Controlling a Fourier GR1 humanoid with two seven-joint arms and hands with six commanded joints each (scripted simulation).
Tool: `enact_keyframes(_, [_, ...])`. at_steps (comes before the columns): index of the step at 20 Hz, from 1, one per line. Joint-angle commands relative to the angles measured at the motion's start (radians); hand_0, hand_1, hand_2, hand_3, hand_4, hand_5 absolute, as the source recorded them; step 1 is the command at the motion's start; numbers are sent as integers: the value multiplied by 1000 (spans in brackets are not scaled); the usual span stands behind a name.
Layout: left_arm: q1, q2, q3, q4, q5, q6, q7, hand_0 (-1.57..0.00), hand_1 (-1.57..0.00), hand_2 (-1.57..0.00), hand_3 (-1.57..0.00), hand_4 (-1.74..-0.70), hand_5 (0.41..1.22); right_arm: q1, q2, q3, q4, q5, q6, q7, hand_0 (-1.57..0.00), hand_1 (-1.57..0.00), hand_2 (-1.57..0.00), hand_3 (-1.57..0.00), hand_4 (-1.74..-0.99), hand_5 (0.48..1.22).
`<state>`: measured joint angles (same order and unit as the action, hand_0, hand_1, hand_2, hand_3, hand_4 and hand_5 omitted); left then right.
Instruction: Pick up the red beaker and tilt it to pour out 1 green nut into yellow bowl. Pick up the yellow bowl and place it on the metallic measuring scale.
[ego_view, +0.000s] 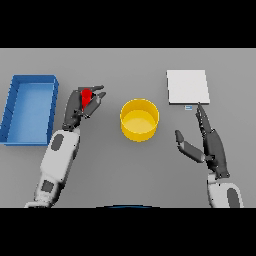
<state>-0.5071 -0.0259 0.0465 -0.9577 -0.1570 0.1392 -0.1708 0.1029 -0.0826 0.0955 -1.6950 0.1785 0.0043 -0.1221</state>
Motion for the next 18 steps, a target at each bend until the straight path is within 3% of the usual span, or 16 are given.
enact_keyframes(1, [-6, 4, -4, -12, -3, 13, 0, -1510, -1511, -1512, -1512, -1679, 1103, 4, -8, -2, -16, 2, -1, -5, 1, 1, 1, 1, -1263, 671])
enact_keyframes(3, [-10, 15, -21, -61, -5, 25, 9, -1532, -1533, -1533, -1533, -1702, 1098, -1, -1, 5, -19, 13, -9, 12, 1, 1, 1, 1, -1258, 669])
enact_keyframes(6, [-19, 39, -86, -138, -55, 38, 77, -1551, -1551, -1552, -1552, -1721, 1101, -5, 4, 9, -16, 27, -19, 8, 1, 1, 1, 1, -1245, 673])
enact_keyframes(10, [-73, 130, -229, -175, -188, -31, 194, -1563, -1563, -1563, -1563, -1733, 1121, 8, -6, 13, -21, 50, -27, 6, 1, 1, 1, 1, -1243, 691])
enact_keyframes(15, [-71, 178, -296, -206, -222, -72, 221, -1563, -1563, -1563, -1563, -1733, 1113, 26, -2, 22, -48, 53, -25, 25, 1, 1, 1, 1, -1243, 710])
enact_keyframes(18, [-127, 234, -393, -189, -340, -88, 254, -1567, -1567, -1567, -1567, -1737, 1112, 14, -11, 15, -52, 48, -21, 30, 1, 1, 1, 1, -1254, 717])
